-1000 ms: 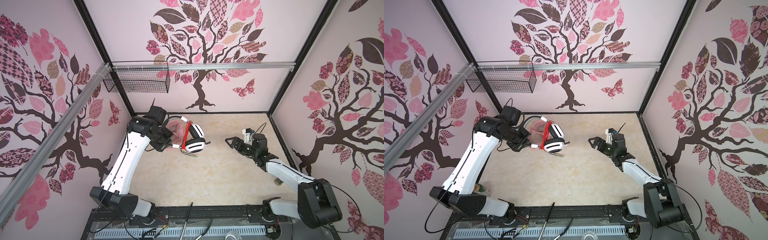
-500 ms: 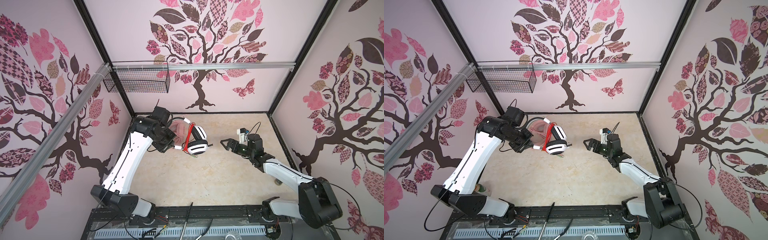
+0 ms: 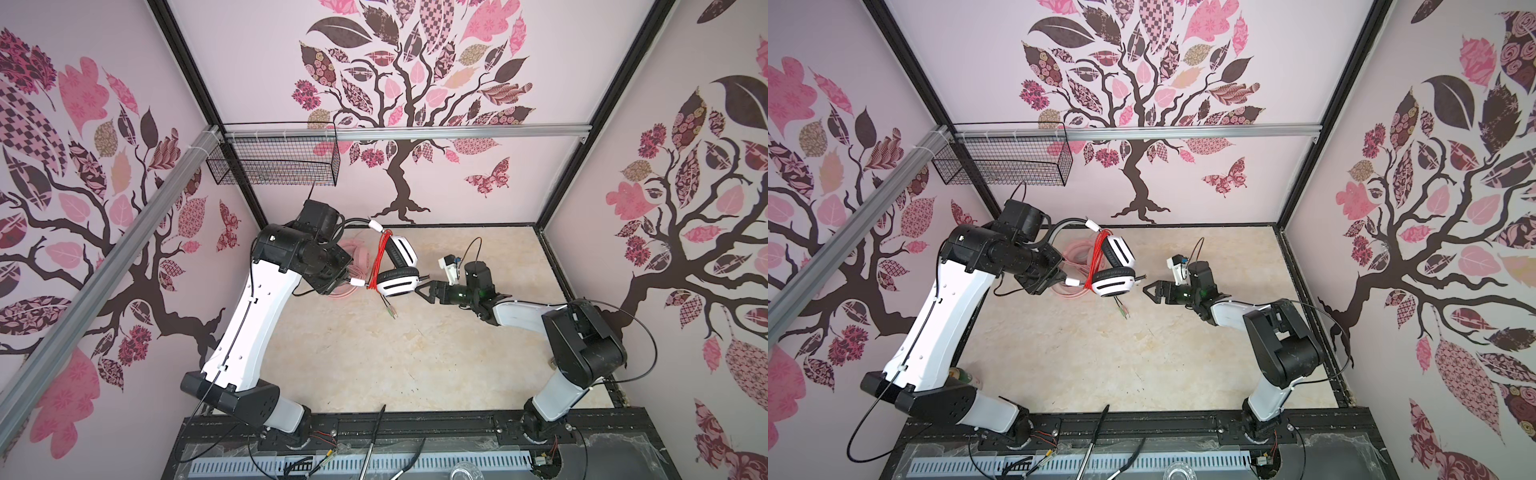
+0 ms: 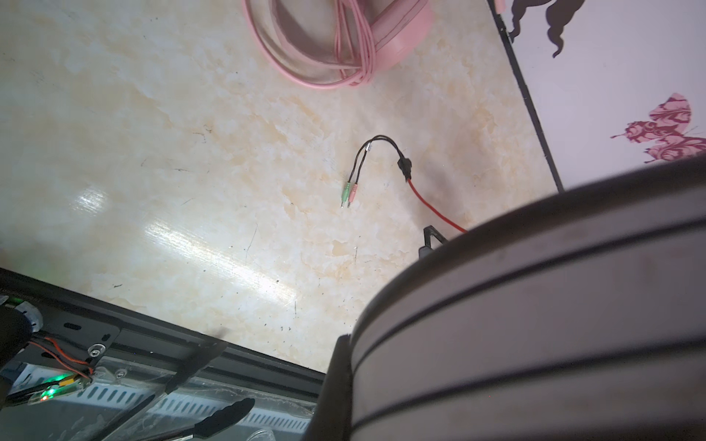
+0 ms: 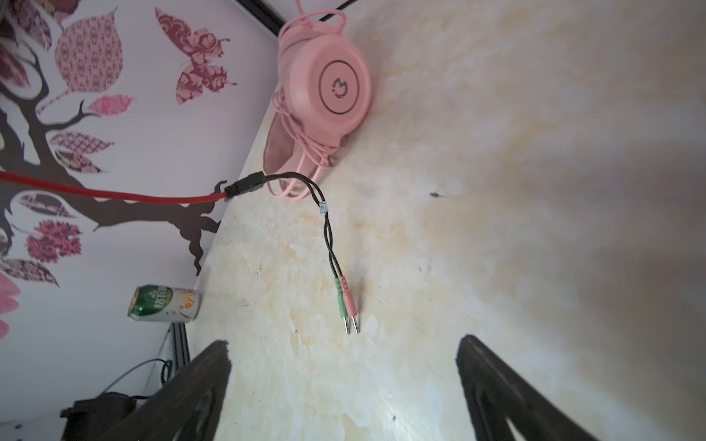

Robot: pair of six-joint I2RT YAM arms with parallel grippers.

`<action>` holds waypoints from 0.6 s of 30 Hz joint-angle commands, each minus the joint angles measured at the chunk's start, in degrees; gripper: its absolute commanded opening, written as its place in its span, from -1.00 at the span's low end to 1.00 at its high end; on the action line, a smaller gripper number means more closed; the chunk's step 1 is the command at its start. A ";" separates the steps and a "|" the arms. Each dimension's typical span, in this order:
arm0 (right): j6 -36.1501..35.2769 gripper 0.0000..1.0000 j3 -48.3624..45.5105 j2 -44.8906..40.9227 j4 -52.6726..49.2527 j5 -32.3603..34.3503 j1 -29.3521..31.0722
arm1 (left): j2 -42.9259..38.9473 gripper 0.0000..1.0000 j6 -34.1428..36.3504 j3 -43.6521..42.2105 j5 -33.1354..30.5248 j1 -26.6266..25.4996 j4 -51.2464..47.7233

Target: Wrap the headphones

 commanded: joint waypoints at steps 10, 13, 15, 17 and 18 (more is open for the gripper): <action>-6.72 0.26 8.99 10.55 -1.68 -1.02 3.87 | 0.39 -1.00 -1.00 6.24 1.53 -0.07 3.53; -6.74 0.09 9.58 13.07 -1.17 -2.91 4.23 | 0.97 -1.00 -0.85 7.47 1.82 -0.13 3.23; -7.12 0.06 9.58 14.04 -0.84 -3.36 4.77 | 1.13 -1.00 -0.93 8.01 1.69 -0.04 3.14; -7.97 0.06 9.68 14.97 -0.96 -3.47 5.57 | 0.91 -1.00 -0.95 8.11 1.49 -0.06 3.12; -8.50 0.06 9.95 15.40 -1.05 -3.70 5.88 | 0.80 -1.00 -1.02 8.14 1.39 -0.06 3.19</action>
